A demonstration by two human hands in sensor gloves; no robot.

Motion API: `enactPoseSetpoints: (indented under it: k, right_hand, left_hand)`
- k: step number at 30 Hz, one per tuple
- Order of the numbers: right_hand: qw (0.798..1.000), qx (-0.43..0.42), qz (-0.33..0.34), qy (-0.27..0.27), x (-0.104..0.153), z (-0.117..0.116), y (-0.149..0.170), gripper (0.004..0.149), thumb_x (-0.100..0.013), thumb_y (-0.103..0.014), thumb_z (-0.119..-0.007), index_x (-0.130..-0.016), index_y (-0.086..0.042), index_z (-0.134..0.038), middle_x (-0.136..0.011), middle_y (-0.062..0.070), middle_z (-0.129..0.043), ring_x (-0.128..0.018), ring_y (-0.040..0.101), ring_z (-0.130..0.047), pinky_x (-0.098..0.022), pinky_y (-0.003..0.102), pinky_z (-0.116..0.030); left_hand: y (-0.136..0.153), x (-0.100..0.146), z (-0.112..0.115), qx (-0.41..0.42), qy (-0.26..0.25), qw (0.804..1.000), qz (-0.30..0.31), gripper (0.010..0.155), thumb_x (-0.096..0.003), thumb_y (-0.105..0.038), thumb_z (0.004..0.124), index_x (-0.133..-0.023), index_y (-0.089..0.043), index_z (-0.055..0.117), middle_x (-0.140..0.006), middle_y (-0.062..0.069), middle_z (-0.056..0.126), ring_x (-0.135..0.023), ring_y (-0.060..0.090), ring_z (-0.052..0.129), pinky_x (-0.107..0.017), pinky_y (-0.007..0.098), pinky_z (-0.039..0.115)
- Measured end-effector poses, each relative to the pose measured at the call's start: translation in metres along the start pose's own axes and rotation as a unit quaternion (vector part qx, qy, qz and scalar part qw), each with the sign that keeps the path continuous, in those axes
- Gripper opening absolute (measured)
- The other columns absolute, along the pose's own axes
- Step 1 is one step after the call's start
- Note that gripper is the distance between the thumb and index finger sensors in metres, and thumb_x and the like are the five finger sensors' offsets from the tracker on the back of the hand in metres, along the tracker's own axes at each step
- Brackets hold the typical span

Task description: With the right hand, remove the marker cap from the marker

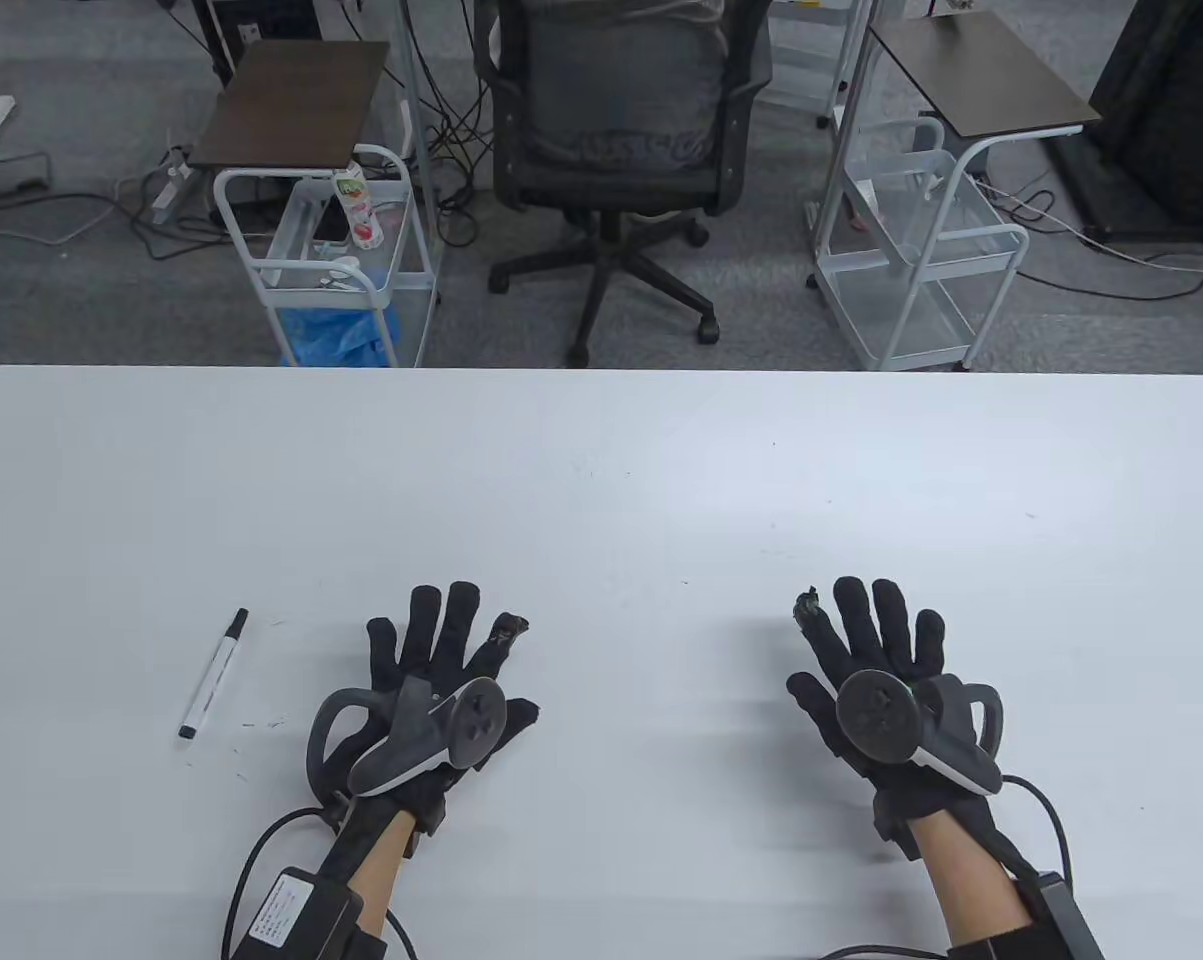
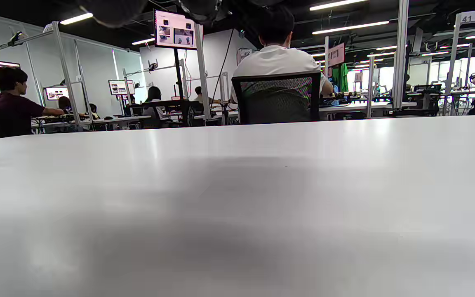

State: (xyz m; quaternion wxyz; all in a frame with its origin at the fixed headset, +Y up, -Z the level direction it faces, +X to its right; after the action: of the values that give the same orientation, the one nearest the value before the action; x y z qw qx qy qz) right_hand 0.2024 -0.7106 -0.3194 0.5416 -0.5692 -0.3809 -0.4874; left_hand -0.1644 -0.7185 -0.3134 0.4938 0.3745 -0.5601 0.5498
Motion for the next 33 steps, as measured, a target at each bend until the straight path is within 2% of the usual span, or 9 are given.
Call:
enactPoseSetpoints:
  k: [28,33]
  right_hand:
    - [1.0,0.014,0.002,-0.025,0.0003,-0.0055,-0.004,0.072,-0.058,-0.054,-0.052,-0.121,-0.025,-0.031,-0.127,0.02,-0.015,-0.109,0.047,-0.009,-0.071,0.067,-0.008]
    - [1.0,0.007,0.007,-0.017,-0.0009,-0.0021,-0.005,0.072,-0.058,-0.054,-0.052,-0.121,-0.025,-0.031,-0.127,0.02,-0.015,-0.109,0.047,-0.009,-0.071,0.067,-0.008]
  left_hand:
    - [0.0027,0.0021,0.0026,0.018,0.009,1.0,-0.004,0.086,-0.0436,-0.076,0.039,-0.12,-0.042,0.017,-0.13,0.006,0.003,-0.12,0.038,0.007,-0.086,0.066,0.017]
    - [0.004,0.0043,-0.0055,0.027,-0.002,1.0,-0.014,0.086,-0.044,-0.076,0.039,-0.12,-0.042,0.018,-0.13,0.006,0.005,-0.12,0.038,0.008,-0.086,0.066,0.017]
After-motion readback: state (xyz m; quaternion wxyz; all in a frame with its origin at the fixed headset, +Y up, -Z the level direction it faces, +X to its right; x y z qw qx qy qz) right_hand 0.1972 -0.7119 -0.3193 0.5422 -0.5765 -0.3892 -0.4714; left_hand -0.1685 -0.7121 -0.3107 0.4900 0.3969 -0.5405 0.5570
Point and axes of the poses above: the tracker on the back of each hand, its own y axis roughly to the little-finger side, its own x axis roughly from the fingertips to the wrist, z = x × y, the point moved 3 cm from there along -x, roughly from the wrist to the fingertips
